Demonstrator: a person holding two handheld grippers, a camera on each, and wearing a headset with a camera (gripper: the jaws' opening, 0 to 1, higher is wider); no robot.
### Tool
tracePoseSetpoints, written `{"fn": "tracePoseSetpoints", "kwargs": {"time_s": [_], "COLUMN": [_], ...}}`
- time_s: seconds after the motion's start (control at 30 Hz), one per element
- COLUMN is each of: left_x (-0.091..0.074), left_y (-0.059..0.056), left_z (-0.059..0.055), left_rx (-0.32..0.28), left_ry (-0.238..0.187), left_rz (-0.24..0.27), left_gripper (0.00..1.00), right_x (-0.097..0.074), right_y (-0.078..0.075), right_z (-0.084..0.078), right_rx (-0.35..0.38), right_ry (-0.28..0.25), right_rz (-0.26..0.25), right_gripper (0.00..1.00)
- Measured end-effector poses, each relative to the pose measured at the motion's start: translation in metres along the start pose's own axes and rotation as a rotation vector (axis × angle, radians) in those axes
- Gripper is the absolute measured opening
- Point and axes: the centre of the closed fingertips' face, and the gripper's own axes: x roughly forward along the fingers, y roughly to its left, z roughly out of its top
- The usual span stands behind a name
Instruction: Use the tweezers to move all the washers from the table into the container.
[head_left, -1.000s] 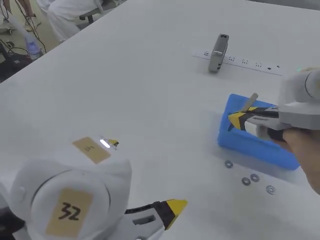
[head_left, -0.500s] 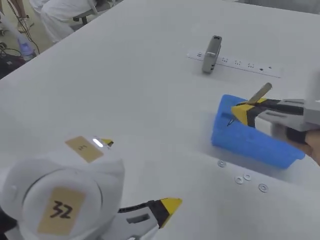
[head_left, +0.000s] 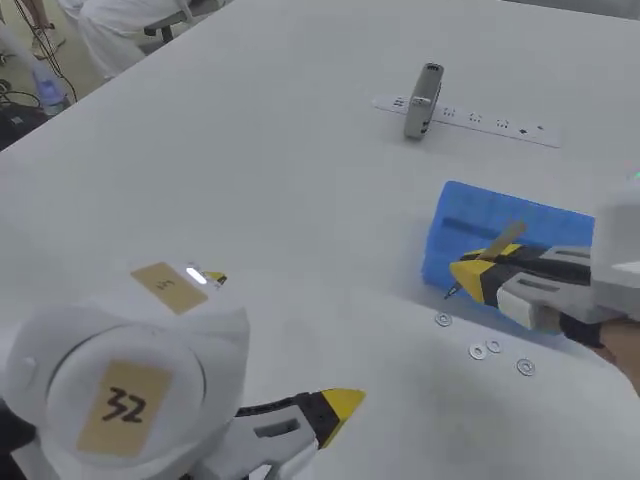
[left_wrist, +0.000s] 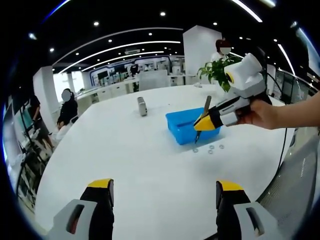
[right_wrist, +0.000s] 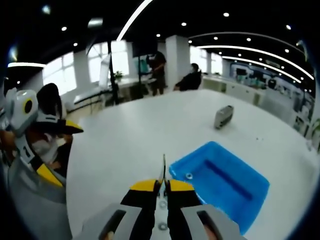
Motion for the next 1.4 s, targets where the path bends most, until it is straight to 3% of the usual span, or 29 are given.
{"fn": "tracePoseSetpoints", "kwargs": {"time_s": [0.23, 0.53, 1.03, 1.4], "left_x": [0.000, -0.001, -0.001, 0.000], "left_y": [0.000, 0.000, 0.002, 0.002], "left_z": [0.000, 0.000, -0.002, -0.002], "left_rx": [-0.001, -0.002, 0.000, 0.003], "left_ry": [-0.001, 0.002, 0.005, 0.007], "left_rz": [0.001, 0.002, 0.006, 0.008], "left_gripper": [0.86, 0.85, 0.85, 0.85], "right_x": [0.005, 0.016, 0.016, 0.016], "right_y": [-0.006, -0.009, -0.005, -0.008], "right_z": [-0.012, -0.022, -0.018, -0.017], "right_rx": [0.029, 0.009, -0.076, -0.018], "right_ry": [0.024, 0.054, 0.057, 0.051], "right_rz": [-0.010, -0.021, -0.049, -0.051], "right_gripper": [0.04, 0.04, 0.04, 0.03]}}
